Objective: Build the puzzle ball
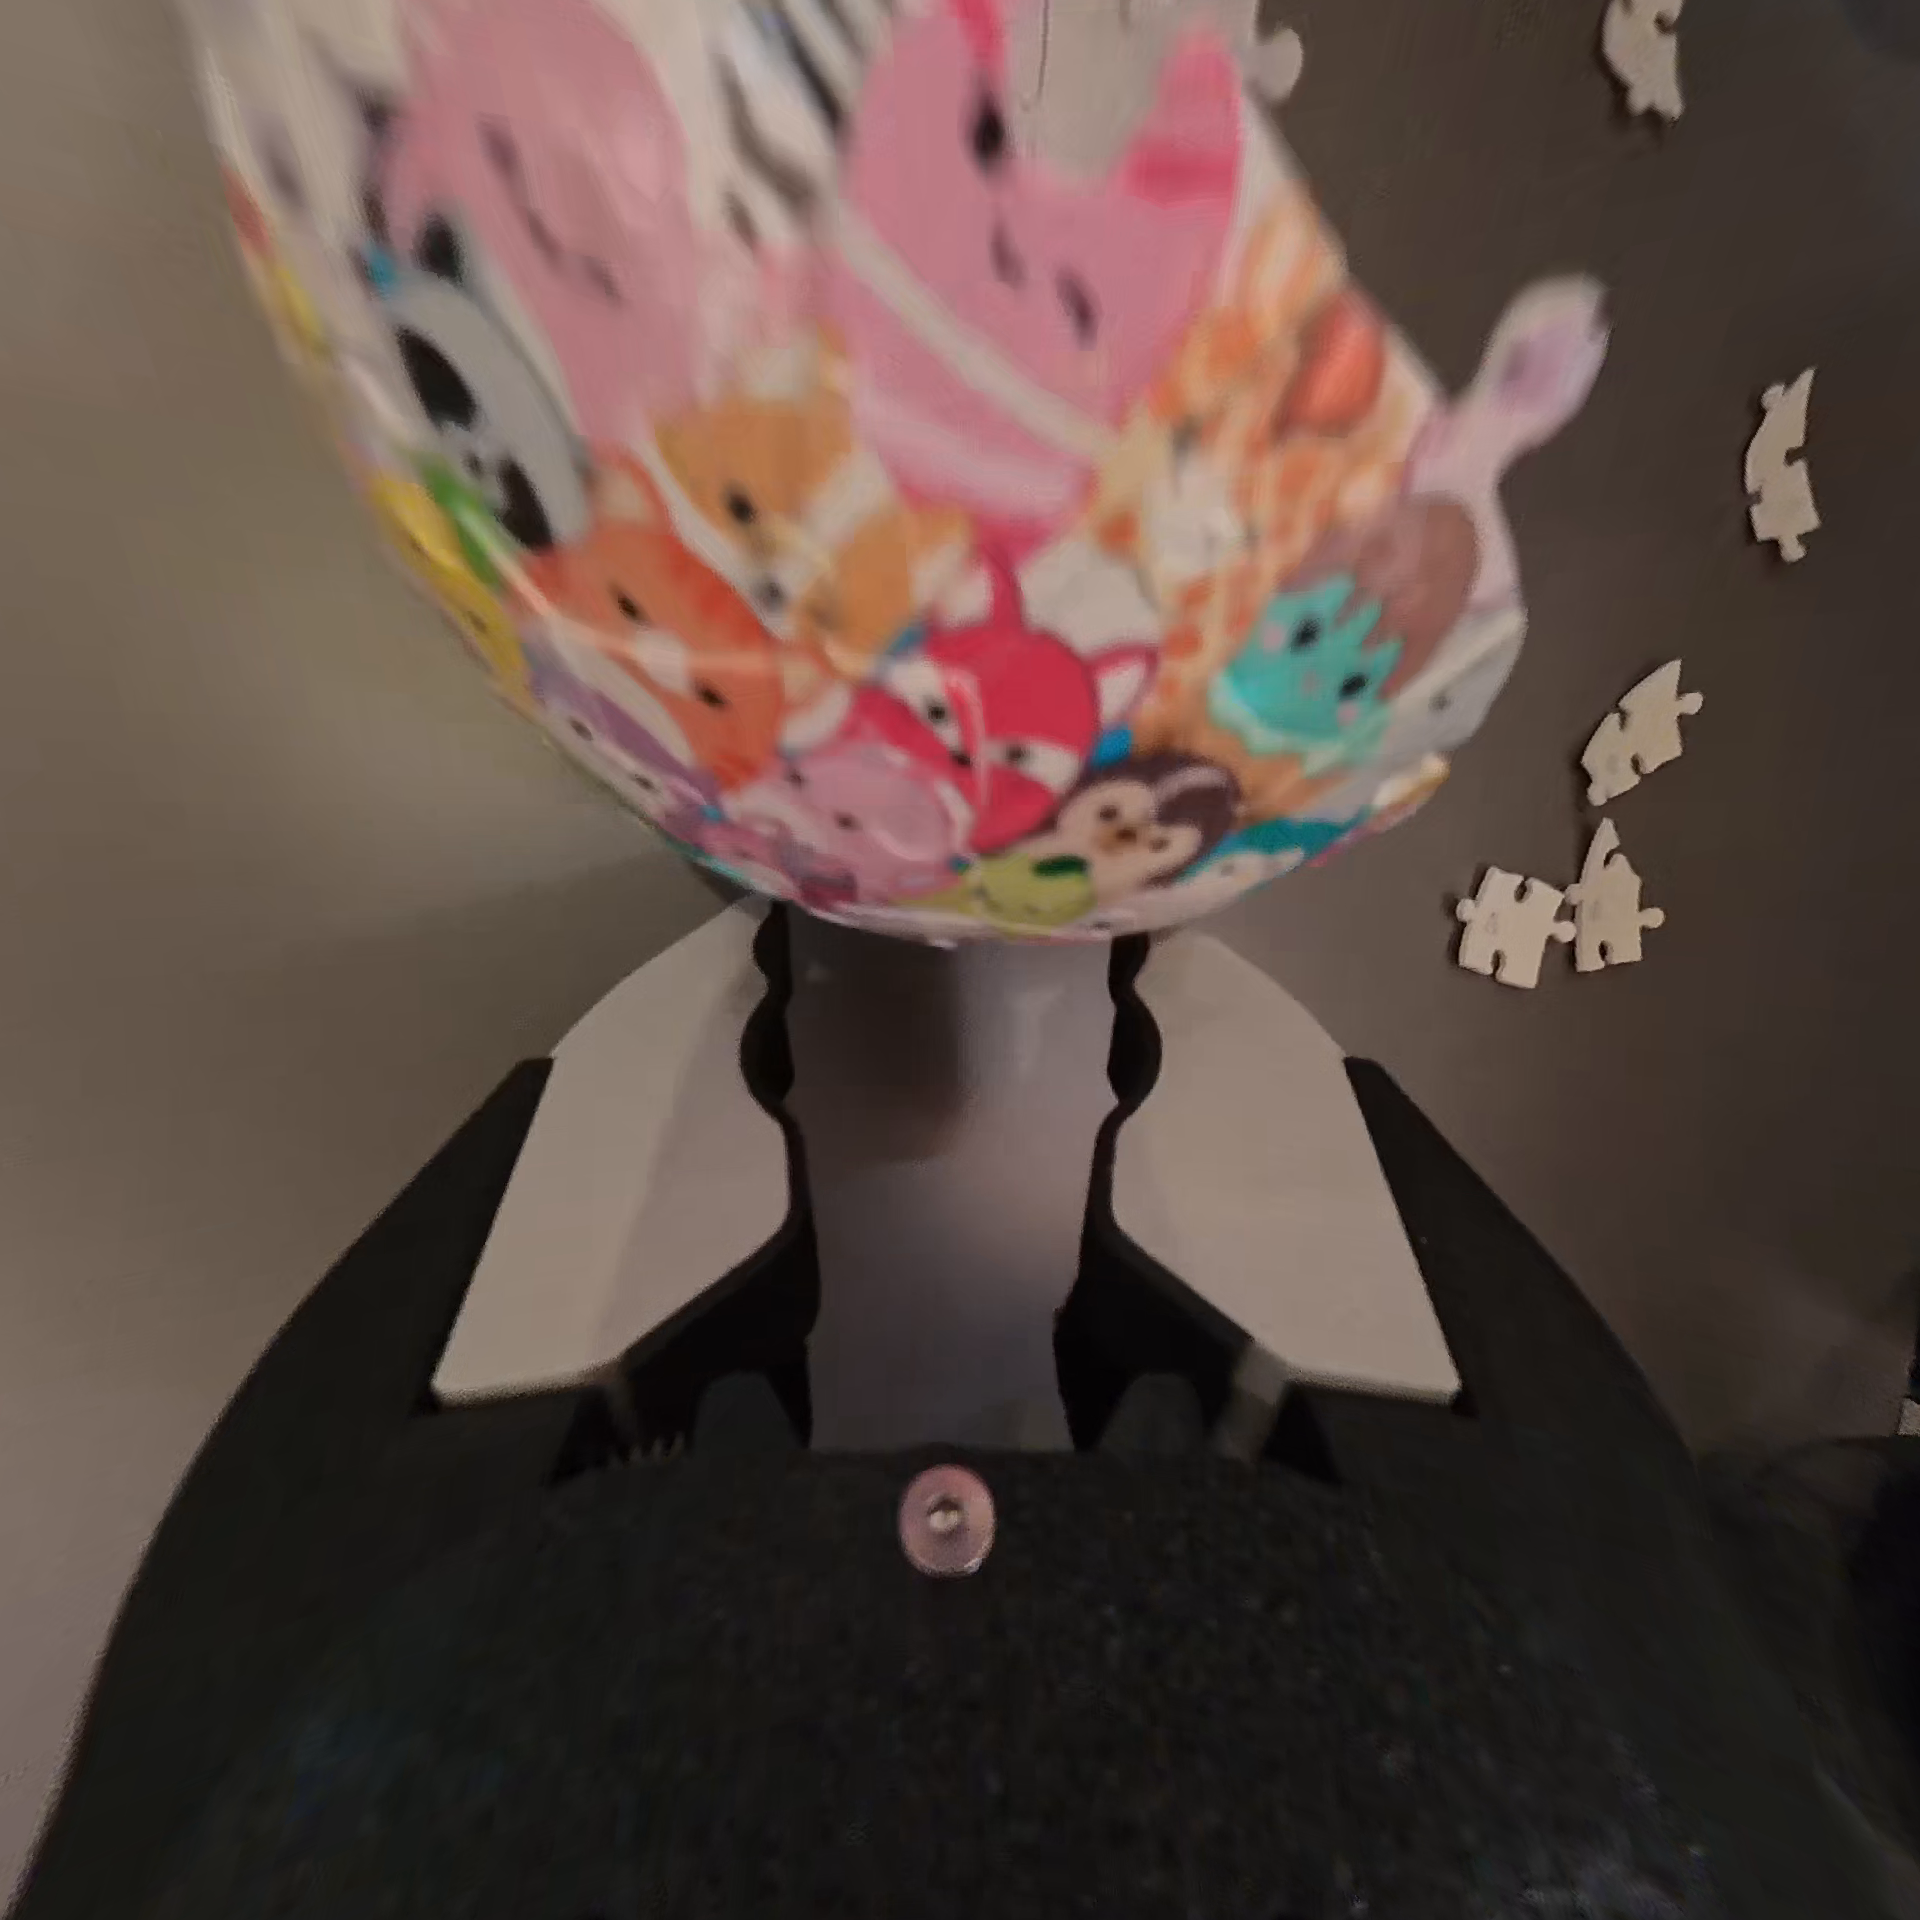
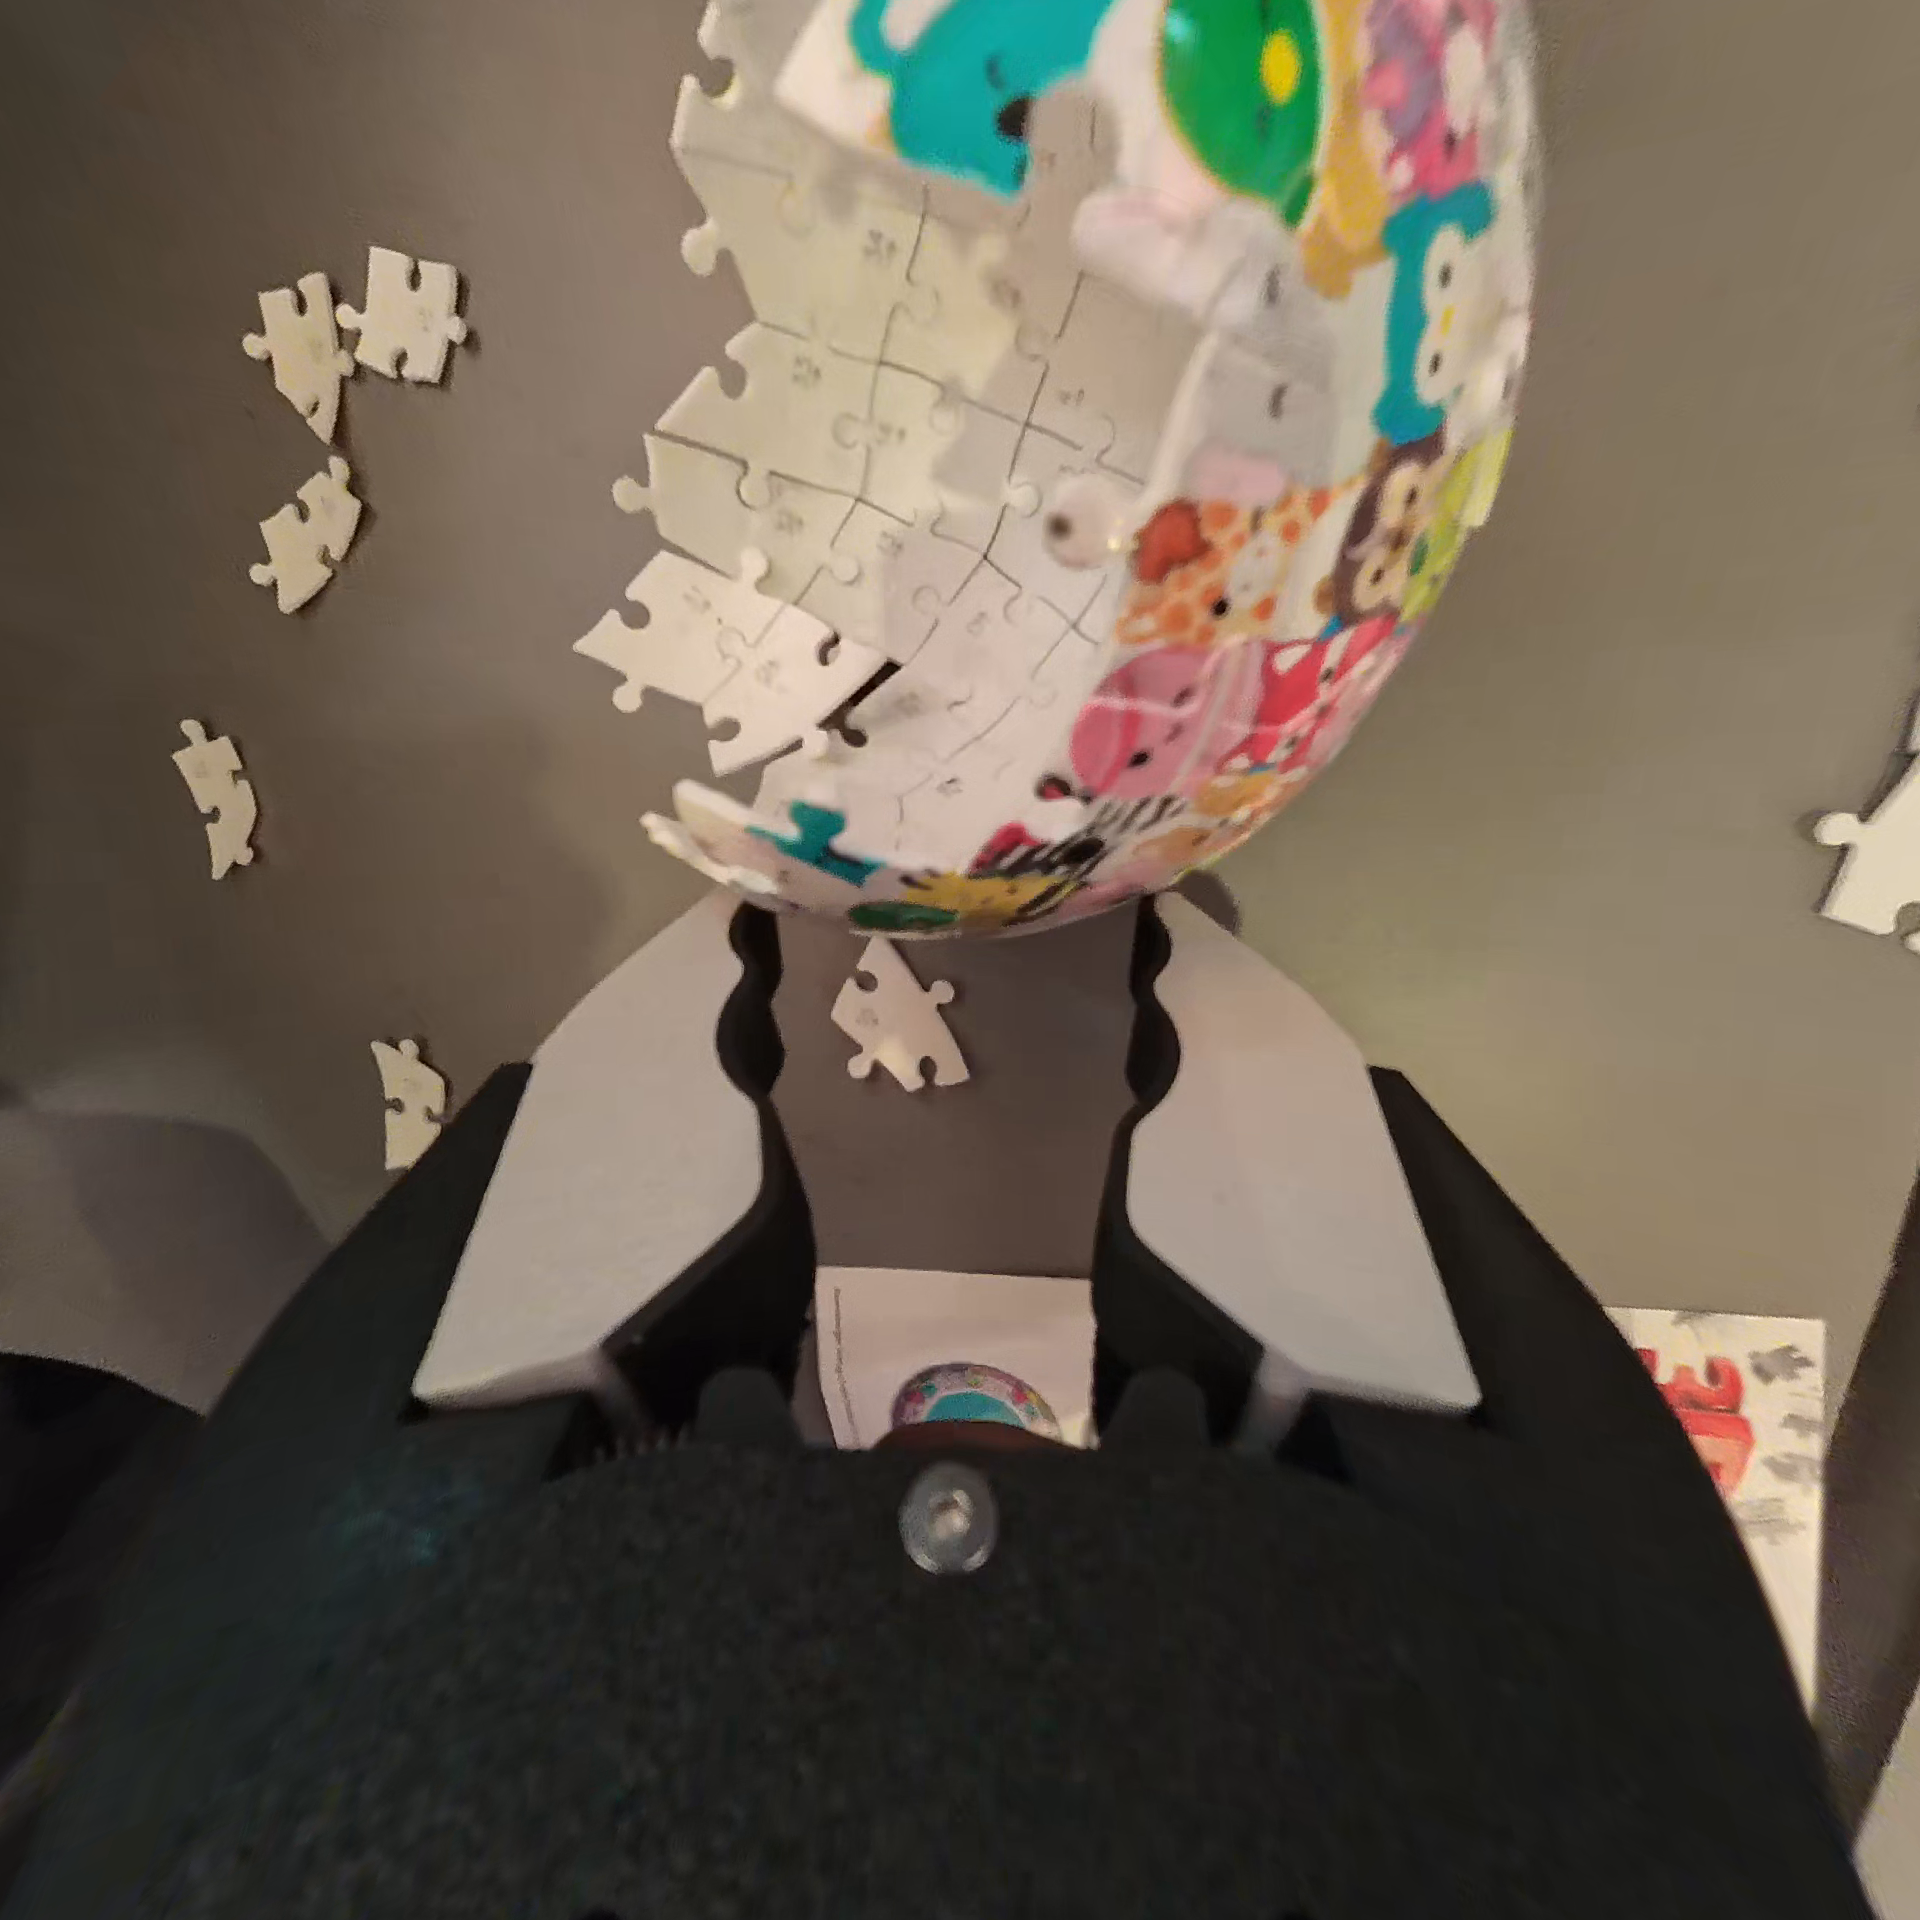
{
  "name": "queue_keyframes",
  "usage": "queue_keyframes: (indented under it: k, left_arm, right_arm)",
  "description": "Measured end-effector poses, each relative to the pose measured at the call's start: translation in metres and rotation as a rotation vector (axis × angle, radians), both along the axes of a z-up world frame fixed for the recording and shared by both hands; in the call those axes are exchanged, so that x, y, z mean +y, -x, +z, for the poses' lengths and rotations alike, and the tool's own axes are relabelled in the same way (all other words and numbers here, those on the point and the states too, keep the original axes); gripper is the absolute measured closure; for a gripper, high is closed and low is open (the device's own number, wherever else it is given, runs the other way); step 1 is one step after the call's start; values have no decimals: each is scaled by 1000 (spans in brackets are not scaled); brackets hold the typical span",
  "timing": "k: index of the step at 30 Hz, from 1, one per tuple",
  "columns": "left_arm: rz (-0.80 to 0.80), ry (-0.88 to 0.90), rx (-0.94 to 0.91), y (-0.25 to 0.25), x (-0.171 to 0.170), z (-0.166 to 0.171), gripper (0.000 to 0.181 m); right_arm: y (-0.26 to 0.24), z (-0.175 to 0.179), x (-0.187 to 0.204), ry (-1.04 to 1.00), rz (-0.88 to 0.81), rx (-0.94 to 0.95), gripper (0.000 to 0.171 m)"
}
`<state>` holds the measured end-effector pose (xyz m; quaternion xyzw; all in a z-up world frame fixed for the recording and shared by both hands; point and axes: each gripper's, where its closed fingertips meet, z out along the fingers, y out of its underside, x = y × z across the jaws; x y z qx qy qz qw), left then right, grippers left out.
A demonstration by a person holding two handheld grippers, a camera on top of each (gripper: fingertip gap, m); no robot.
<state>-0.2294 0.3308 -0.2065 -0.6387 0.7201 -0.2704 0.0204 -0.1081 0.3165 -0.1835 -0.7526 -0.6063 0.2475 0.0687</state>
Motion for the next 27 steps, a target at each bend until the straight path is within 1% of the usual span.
queue_keyframes:
  k: [3,11,13,16,20,24,27]
  left_arm:
    - [-17,-22,4,-6,5,8,125]
    - [-25,-281,4,-6,25,20,125]
    - [-12,-375,11,-5,37,21,125]
    - [-1,-526,16,-5,50,20,125]
    - [21,-641,-28,-8,50,23,124]
    - [24,-674,-61,-10,37,25,124]
    - [29,-707,-86,-10,34,24,124]
  right_arm:
    - [1,2,6,-52,3,-17,105]
    - [2,10,28,-330,13,-74,103]
    - [2,12,40,-461,20,-99,103]
    - [0,9,50,-587,14,-144,102]
    - [-2,13,52,-760,-1,-141,100]
    - [-3,11,47,-955,23,-189,94]
    - [-4,7,43,-975,-18,-173,97]
